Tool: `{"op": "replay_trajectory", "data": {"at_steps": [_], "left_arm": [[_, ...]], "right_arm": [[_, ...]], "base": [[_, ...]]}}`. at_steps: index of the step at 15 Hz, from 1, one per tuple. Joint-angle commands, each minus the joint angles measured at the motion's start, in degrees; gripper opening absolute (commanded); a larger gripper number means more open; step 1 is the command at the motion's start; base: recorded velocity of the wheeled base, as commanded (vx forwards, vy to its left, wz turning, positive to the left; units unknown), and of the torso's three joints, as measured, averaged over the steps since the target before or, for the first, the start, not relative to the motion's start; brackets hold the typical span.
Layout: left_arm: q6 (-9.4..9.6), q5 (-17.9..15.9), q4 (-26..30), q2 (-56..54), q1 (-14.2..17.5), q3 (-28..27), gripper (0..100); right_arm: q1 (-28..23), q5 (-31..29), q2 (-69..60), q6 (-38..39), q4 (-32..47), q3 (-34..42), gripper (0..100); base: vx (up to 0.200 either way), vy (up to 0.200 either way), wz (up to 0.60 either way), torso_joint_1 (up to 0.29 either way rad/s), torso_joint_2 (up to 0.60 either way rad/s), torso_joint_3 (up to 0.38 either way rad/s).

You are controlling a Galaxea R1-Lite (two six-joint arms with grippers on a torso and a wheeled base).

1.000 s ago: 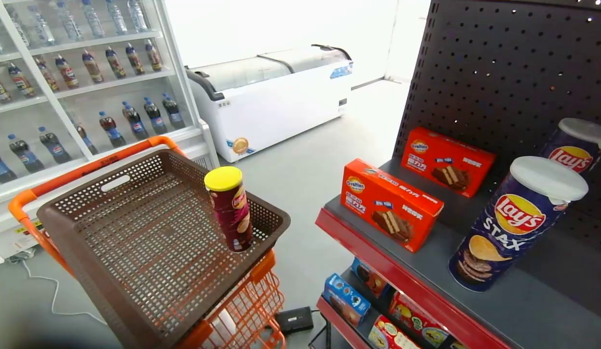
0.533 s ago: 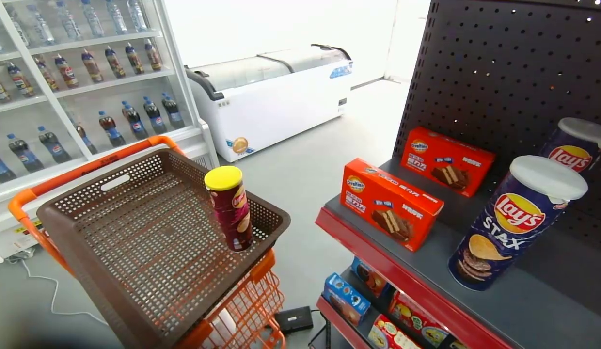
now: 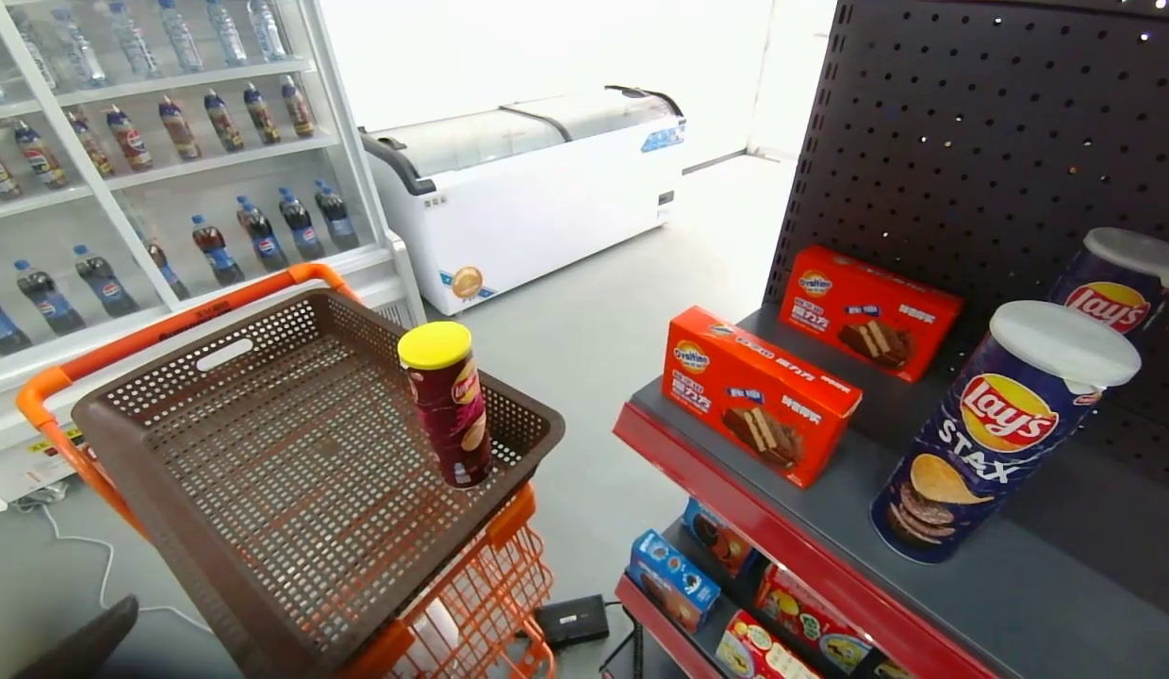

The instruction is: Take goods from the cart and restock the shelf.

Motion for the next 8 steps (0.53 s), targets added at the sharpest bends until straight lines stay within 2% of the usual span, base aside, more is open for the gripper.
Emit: {"op": "replay_trajectory", "data": {"at_steps": [1, 5, 6, 8], "left_arm": [[0.00, -1.0, -11.0, 18.6, -6.3, -1.5, 100], [0.18, -1.0, -19.1, 30.8, -8.4, -1.7, 100], [0.09, -1.0, -25.8, 37.3, -9.4, -1.8, 100], [0.53, -0.6, -35.9, 47.1, -8.5, -3.5, 100]], "right_arm": [[0.0, 0.0, 0.0, 0.0, 0.0, 0.0, 100], [0.0, 0.0, 0.0, 0.0, 0.0, 0.0, 100], [0.0, 0.0, 0.0, 0.0, 0.0, 0.0, 100], [0.0, -0.1, 0.0, 0.0, 0.0, 0.0, 100]], "base": [[0.000, 0.000, 0.00, 0.000, 0.00, 0.000], [0.000, 0.000, 0.00, 0.000, 0.00, 0.000], [0.000, 0.000, 0.00, 0.000, 0.00, 0.000], [0.000, 0.000, 0.00, 0.000, 0.00, 0.000]]}}
